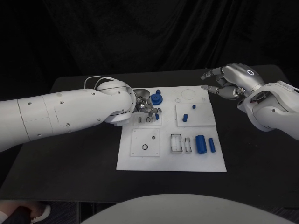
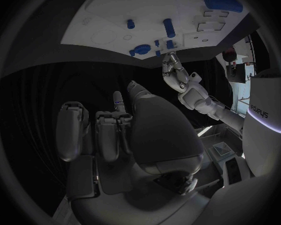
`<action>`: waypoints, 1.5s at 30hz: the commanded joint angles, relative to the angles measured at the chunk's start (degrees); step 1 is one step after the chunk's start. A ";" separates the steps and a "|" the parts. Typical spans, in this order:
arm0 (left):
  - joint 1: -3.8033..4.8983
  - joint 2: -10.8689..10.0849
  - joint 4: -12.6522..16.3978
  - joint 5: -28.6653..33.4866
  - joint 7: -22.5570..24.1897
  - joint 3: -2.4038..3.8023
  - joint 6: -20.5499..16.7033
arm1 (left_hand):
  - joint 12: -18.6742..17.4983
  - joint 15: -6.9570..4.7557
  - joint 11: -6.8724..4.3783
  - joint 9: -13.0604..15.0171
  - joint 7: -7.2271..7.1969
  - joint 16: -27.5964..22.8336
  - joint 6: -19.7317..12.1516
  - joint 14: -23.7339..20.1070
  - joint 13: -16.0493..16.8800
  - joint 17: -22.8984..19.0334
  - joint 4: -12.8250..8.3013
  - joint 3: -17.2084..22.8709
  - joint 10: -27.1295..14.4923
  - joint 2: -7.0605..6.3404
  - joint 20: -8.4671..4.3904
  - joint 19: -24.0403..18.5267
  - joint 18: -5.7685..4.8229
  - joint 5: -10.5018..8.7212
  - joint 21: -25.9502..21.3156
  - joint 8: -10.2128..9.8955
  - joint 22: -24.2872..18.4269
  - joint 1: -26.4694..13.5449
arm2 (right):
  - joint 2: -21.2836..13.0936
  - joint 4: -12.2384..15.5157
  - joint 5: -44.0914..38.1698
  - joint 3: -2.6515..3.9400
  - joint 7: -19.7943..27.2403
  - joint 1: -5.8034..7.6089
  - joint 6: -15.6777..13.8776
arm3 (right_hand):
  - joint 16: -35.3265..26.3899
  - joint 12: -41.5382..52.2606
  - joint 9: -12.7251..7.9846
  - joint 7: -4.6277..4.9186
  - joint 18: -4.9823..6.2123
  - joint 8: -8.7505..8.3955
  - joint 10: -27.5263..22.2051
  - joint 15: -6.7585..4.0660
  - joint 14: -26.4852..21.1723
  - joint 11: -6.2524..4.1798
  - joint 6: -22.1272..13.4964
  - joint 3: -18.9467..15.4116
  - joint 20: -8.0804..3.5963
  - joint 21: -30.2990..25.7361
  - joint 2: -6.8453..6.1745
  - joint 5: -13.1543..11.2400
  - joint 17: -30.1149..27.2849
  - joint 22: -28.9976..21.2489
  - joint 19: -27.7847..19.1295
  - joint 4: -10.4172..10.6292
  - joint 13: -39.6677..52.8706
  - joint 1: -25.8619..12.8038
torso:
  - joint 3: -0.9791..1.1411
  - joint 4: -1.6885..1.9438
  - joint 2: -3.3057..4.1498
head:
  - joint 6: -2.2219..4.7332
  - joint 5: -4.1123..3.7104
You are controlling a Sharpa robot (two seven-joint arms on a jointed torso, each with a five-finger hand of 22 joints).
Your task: Assemble the parts on the task board
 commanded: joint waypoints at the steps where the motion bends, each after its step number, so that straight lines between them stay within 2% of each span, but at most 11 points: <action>1: -0.26 0.44 -0.45 0.02 0.18 0.06 -0.35 | -0.05 -0.41 -0.46 0.06 -0.33 0.15 0.24 5.95 14.91 15.07 0.08 0.27 6.12 -0.33 -0.49 -0.02 -0.93 0.35 -0.29 -0.24 7.55 0.32 | 0.07 -0.07 -0.15 0.04 -0.10 -0.16 -0.24 | 0.14 0.16 -0.08 -0.01 -0.64 -0.30 5.96 0.33 6.05 0.52 0.56 0.01 0.34 0.18 0.06 0.32 15.09 11.83 1.90 -0.41 15.10 0.58 | -0.02 0.06 0.00 | 0.01 -0.34; 8: -0.77 0.94 -1.11 0.02 1.70 0.06 -1.26 | -0.05 -0.48 -0.51 0.35 -0.37 0.15 0.20 5.95 14.91 15.07 -0.02 0.88 6.12 -0.46 -0.56 -0.19 -0.87 1.13 -0.45 -1.10 7.36 0.82 | 0.15 -0.08 -0.15 0.04 0.14 -0.17 -0.37 | 0.14 0.16 -0.15 0.03 -0.60 -0.38 5.96 0.35 6.05 0.54 0.61 0.12 0.36 0.05 0.11 0.70 15.09 11.79 1.84 -0.51 15.10 0.68 | 0.01 0.00 0.00 | 0.01 -0.65; 13: -1.11 1.26 -1.37 0.02 2.10 0.06 -1.36 | -0.05 -0.48 -0.51 0.47 -0.37 0.15 0.23 5.95 14.91 15.07 -0.03 1.13 6.12 -0.50 -0.57 -0.32 -0.83 1.45 -0.56 -1.47 7.21 0.98 | 0.29 -0.21 -0.15 0.04 0.14 -0.19 -0.32 | 0.14 0.16 -0.18 0.04 -0.58 -0.40 5.96 0.36 6.05 0.55 0.63 0.16 0.36 -0.07 0.13 0.81 15.09 11.75 1.79 -0.54 15.10 0.71 | -0.08 0.01 0.06 | 0.01 -0.69; 18: -1.36 1.41 -1.64 0.02 2.33 0.06 -1.27 | -0.05 -0.47 -0.50 0.50 -0.36 0.15 0.24 5.95 14.91 15.07 0.01 1.21 6.12 -0.51 -0.57 -0.38 -0.81 1.54 -0.60 -1.61 7.15 0.98 | 0.30 -0.20 -0.15 0.04 0.18 -0.20 -0.34 | 0.14 0.16 -0.19 0.05 -0.58 -0.41 5.96 0.37 6.05 0.56 0.64 0.18 0.37 -0.07 0.14 0.87 15.09 11.75 1.80 -0.55 15.10 0.73 | -0.05 -0.09 0.08 | 0.01 -0.56; 22: -1.50 1.55 -1.92 0.02 2.55 0.06 -1.23 | -0.05 -0.47 -0.49 0.57 -0.38 0.15 0.32 5.95 14.91 15.07 -0.03 1.35 6.12 -0.54 -0.57 -0.39 -0.81 1.64 -0.62 -1.76 7.15 1.10 | 0.25 -0.20 -0.15 0.04 0.26 -0.23 -0.39 | 0.14 0.16 -0.20 0.06 -0.58 -0.41 5.96 0.37 6.05 0.56 0.67 0.19 0.37 -0.07 0.15 0.90 15.09 11.75 1.80 -0.55 15.10 0.73 | -0.08 0.01 0.08 | 0.01 -0.71; 24: -1.56 1.64 -2.06 0.01 2.69 0.06 -1.22 | -0.05 -0.47 -0.50 0.60 -0.39 0.15 0.34 5.95 14.91 15.07 -0.04 1.42 6.12 -0.53 -0.57 -0.41 -0.81 1.64 -0.64 -1.82 7.13 1.15 | 0.24 -0.20 -0.15 0.04 0.28 -0.24 -0.37 | 0.14 0.16 -0.20 0.06 -0.58 -0.41 5.96 0.37 6.05 0.56 0.67 0.19 0.37 -0.07 0.15 0.90 15.09 11.75 1.80 -0.55 15.10 0.73 | -0.09 0.03 0.07 | 0.01 -0.61; 28: -1.65 1.94 -2.44 0.02 2.70 0.06 -0.67 | -0.05 -0.47 -0.51 0.69 -0.41 0.15 0.42 5.95 14.91 15.07 -0.12 1.66 6.12 -0.55 -0.57 -0.43 -0.80 1.66 -0.67 -2.03 7.11 1.36 | 0.27 -0.19 -0.15 0.04 0.35 -0.25 -0.31 | 0.14 0.16 -0.21 0.07 -0.57 -0.40 5.96 0.38 6.05 0.58 0.76 0.23 0.38 -0.08 0.21 0.97 15.09 11.75 1.79 -0.55 15.10 0.74 | -0.10 -0.03 0.06 | 0.01 0.16; 33: -1.76 2.24 -2.74 0.02 2.92 0.06 -0.30 | -0.05 -0.49 -0.53 1.25 -0.42 0.15 0.89 5.95 14.91 15.07 -0.01 2.82 6.12 -0.55 -0.59 -0.46 -0.79 0.01 -0.75 -3.02 7.15 1.80 | 0.32 -0.18 -0.15 0.04 0.46 -0.26 -0.35 | 0.14 0.16 -0.21 0.07 -0.57 -0.40 5.96 0.38 6.05 0.58 0.76 0.23 0.38 -0.08 0.21 0.97 15.09 11.75 1.79 -0.55 15.10 0.74 | -0.11 0.02 0.04 | 0.01 -0.02; 35: -1.86 2.39 -2.90 0.02 3.07 0.06 -0.20 | -0.05 -0.49 -0.54 1.30 -0.43 0.15 0.93 5.95 14.91 15.07 -0.03 2.92 6.12 -0.56 -0.59 -0.43 -0.80 -0.04 -0.74 -3.08 7.18 1.86 | 0.33 -0.19 -0.15 0.04 0.48 -0.26 -0.35 | 0.14 0.16 -0.22 0.08 -0.58 -0.39 5.96 0.39 6.05 0.58 0.83 0.29 0.39 -0.07 0.26 1.04 15.09 11.75 1.79 -0.57 15.10 0.77 | -0.15 0.05 0.00 | 0.01 -0.29; 45: -2.35 2.83 -3.68 0.03 3.09 0.06 0.28 | -0.05 -0.54 -0.63 1.69 -0.54 0.15 1.25 5.95 14.91 15.07 -0.29 3.80 6.12 -0.72 -0.63 -0.41 -0.80 0.19 -0.77 -3.52 7.22 2.42 | 0.23 -0.10 -0.15 0.05 0.38 -0.27 -0.19 | 0.14 0.16 -0.24 0.08 -0.58 -0.38 5.96 0.39 6.05 0.59 0.92 0.34 0.39 -0.05 0.30 1.11 15.09 11.75 1.79 -0.61 15.10 0.82 | -0.05 -0.05 0.10 | 0.01 -0.33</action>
